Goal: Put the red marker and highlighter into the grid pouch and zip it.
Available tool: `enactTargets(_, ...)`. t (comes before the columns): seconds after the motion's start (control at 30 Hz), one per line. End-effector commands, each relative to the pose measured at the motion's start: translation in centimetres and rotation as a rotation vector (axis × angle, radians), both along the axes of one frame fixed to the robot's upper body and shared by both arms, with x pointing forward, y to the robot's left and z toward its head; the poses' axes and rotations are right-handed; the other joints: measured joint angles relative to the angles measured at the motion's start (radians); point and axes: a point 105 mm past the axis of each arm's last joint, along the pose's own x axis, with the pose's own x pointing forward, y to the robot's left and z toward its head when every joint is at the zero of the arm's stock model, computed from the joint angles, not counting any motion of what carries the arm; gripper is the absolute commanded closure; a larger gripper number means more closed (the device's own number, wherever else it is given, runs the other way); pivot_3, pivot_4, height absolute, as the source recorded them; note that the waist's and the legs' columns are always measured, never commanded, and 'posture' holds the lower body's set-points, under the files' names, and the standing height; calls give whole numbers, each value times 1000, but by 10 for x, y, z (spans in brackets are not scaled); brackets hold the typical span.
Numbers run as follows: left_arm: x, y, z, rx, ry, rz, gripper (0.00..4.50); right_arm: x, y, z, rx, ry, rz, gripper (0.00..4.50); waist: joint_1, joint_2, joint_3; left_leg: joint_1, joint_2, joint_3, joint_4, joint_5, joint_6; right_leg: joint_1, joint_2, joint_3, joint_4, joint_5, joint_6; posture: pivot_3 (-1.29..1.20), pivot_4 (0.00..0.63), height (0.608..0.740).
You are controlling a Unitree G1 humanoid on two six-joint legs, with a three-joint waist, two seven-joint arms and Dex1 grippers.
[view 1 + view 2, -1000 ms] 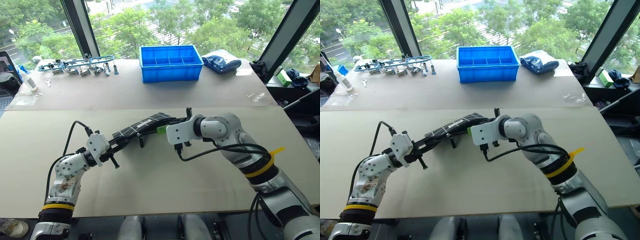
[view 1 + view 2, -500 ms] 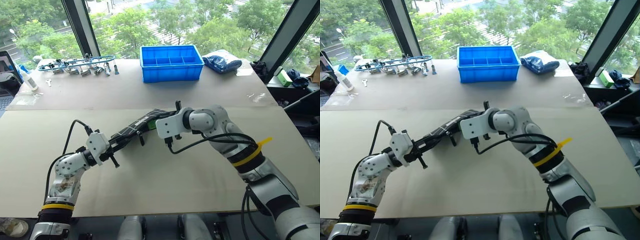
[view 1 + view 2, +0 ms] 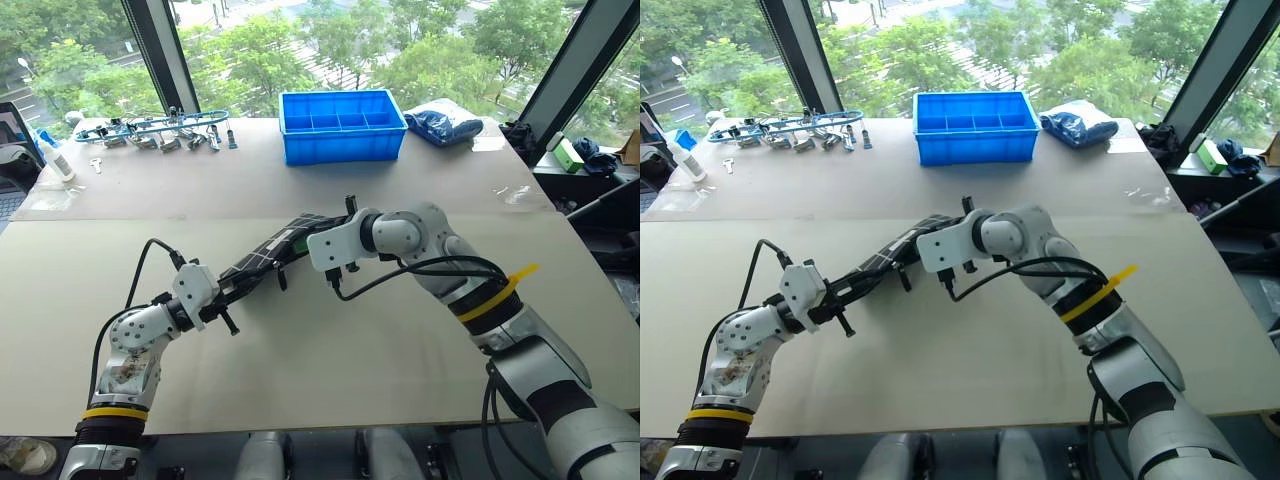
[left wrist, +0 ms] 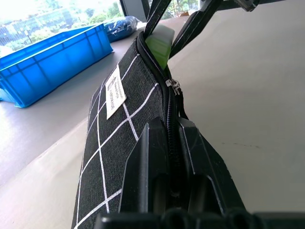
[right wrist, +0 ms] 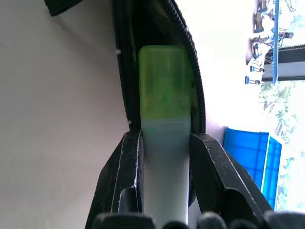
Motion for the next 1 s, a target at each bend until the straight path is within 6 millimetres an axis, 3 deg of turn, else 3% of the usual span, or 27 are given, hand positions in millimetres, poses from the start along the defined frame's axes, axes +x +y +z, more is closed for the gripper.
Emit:
enactTargets(0.03,-1,-5,15,-5,-59,-25,4500,1,2,24,52,-54,11,3505,0,0,0,0,0,0,0,0,0,0,0,0,0,0,0,0,150,740)
enactTargets(0.33,-2,-8,15,-8,-57,-30,4500,12,-8,23,71,5,-75,3505,-1,0,0,0,0,0,0,0,0,0,0,0,0,0,0,0,150,740)
enactTargets(0.47,-1,-9,15,-9,-53,-33,4500,3,4,34,204,141,-71,3505,0,0,0,0,0,0,0,0,0,0,0,0,0,0,0,0,150,740)
enactTargets(0.7,1,-11,16,-16,-55,-39,4500,-6,18,27,229,183,-48,3505,-1,0,0,0,0,0,0,0,0,0,0,0,0,0,0,0,150,740)
enactTargets(0.83,2,-12,16,-18,-54,-42,4500,-6,27,26,211,84,-14,3505,-1,0,0,0,0,0,0,0,0,0,0,0,0,0,0,0,150,740)
enactTargets(1.0,2,-12,17,-20,-53,-43,4500,0,28,1,29,-113,52,3505,-1,0,0,0,0,0,0,0,0,-1,0,0,0,0,0,0,150,740)
